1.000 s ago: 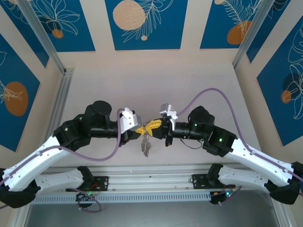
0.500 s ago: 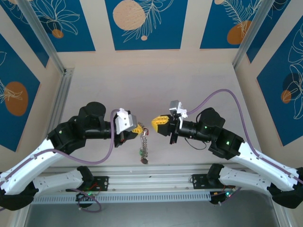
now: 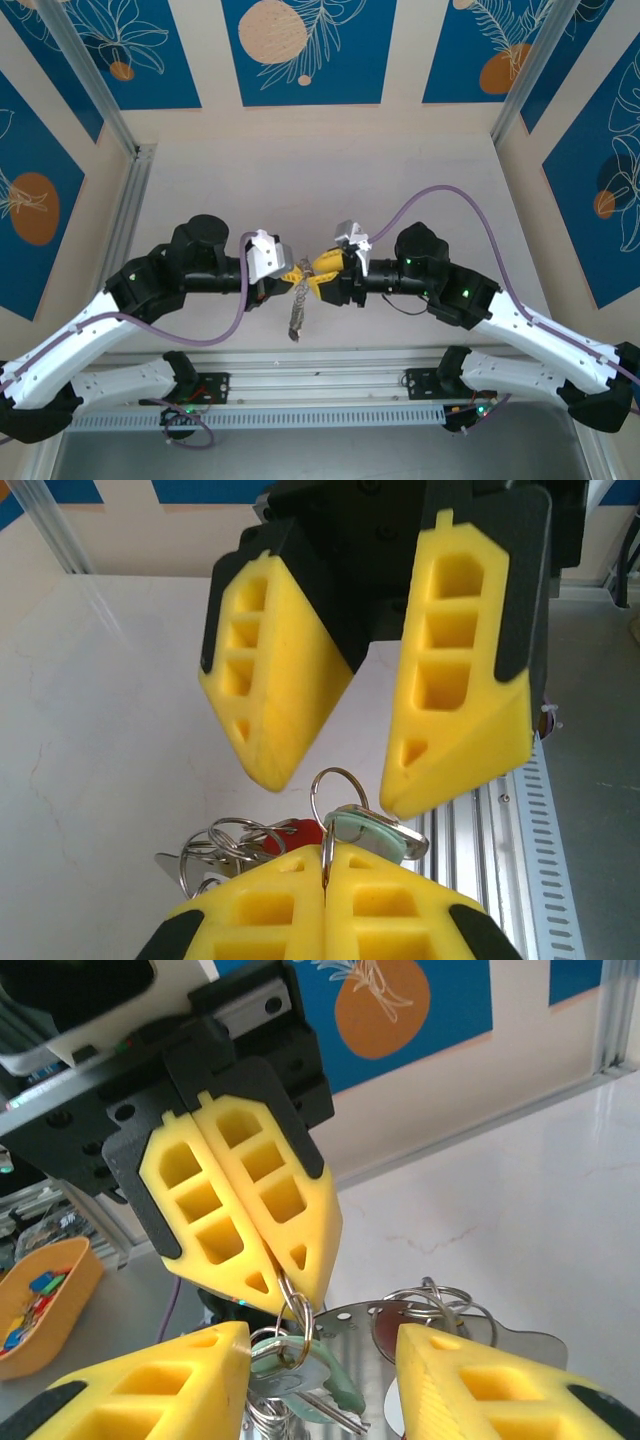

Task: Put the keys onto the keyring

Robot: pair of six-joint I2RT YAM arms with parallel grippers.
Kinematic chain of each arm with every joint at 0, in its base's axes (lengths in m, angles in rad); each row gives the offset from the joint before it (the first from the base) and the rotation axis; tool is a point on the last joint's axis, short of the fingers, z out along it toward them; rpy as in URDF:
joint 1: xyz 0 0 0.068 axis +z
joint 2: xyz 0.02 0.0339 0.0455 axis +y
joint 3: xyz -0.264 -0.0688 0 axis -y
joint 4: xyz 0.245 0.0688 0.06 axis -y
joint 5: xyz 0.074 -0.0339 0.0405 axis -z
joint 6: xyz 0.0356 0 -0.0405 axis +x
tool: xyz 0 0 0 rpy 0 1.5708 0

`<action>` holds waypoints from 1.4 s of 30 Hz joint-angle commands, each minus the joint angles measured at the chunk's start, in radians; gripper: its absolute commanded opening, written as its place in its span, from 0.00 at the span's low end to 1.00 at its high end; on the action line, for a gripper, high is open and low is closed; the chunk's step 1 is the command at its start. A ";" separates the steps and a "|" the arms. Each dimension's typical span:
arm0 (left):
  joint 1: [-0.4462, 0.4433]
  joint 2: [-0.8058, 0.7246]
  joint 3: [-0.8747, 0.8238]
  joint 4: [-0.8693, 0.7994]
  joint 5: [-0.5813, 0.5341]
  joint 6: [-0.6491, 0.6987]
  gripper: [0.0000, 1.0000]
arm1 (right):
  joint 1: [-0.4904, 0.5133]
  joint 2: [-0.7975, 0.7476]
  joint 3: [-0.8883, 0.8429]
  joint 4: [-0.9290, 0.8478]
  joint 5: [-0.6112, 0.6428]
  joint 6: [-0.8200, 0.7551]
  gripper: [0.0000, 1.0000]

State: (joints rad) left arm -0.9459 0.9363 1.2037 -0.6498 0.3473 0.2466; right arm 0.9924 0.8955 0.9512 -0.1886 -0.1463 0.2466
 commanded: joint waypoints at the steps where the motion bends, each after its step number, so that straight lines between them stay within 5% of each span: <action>1: -0.008 -0.007 0.042 0.033 0.013 0.029 0.00 | -0.005 -0.005 0.018 -0.002 -0.050 0.022 0.36; 18: -0.013 -0.018 0.032 0.036 0.001 0.031 0.00 | -0.016 0.026 0.021 0.026 -0.087 0.040 0.00; 42: -0.029 -0.065 0.012 0.164 -0.053 0.048 0.00 | -0.134 0.079 0.046 -0.120 -0.113 0.144 0.00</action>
State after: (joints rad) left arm -0.9573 0.9062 1.1957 -0.5945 0.2569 0.2722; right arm 0.8894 0.9680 0.9886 -0.2073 -0.2852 0.3538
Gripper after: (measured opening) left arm 0.053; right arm 0.047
